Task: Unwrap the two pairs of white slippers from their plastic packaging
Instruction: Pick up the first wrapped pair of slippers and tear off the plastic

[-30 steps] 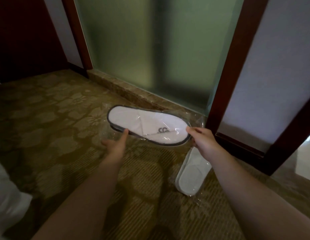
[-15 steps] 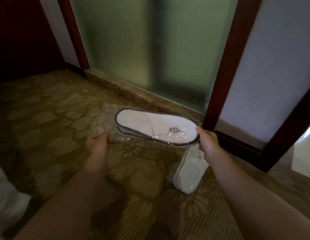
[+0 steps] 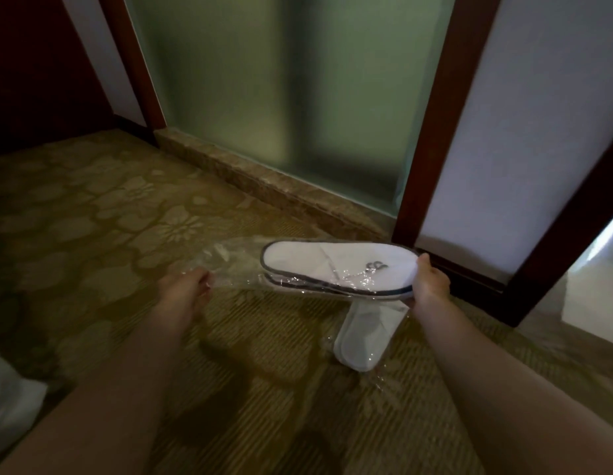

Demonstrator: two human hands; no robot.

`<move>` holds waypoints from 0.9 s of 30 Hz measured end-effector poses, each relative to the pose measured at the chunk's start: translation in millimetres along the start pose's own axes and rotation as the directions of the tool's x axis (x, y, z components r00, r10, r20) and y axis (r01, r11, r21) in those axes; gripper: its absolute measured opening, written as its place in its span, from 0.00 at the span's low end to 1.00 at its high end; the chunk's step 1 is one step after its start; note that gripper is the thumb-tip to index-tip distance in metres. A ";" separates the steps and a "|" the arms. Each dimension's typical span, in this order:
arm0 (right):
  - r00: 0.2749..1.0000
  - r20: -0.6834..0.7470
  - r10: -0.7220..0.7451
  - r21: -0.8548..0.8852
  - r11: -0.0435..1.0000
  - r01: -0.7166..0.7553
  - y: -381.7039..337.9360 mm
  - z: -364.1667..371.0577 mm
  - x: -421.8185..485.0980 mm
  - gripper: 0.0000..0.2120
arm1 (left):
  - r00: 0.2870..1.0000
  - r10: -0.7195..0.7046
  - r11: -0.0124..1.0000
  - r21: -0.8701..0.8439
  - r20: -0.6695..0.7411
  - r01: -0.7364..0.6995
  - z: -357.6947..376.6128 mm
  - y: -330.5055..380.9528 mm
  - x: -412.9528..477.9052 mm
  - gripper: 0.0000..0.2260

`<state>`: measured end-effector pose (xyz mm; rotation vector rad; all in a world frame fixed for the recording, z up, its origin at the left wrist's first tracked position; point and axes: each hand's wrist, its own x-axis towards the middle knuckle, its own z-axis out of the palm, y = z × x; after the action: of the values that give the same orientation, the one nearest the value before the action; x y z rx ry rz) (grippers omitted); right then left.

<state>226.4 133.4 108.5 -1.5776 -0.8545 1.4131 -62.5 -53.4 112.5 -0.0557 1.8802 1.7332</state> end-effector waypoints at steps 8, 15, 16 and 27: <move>0.982 -0.190 0.008 0.006 1.000 -0.007 9.6 -22.5 10.4 0.23 | 0.997 -0.029 0.956 0.294 0.076 0.006 -11.9 -5.9 8.1 0.09; 0.967 -0.249 0.051 0.062 0.997 -0.036 14.3 -24.4 9.1 0.23 | 0.994 0.084 0.962 0.267 -0.066 -0.064 -7.9 -8.8 18.1 0.12; 0.964 -0.260 0.050 0.086 0.996 -0.028 15.1 -24.6 9.8 0.23 | 0.991 0.096 0.963 0.260 -0.089 -0.070 -8.1 -9.6 19.1 0.13; 0.940 -0.318 0.124 0.223 0.973 -0.054 25.7 -18.1 12.0 0.21 | 0.995 0.054 0.997 -0.054 -0.087 -0.059 -4.9 -15.2 19.5 0.07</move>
<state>244.9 130.8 80.5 -1.6422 -0.4235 1.2089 -74.5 -53.6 90.4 -0.1004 1.9106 1.8486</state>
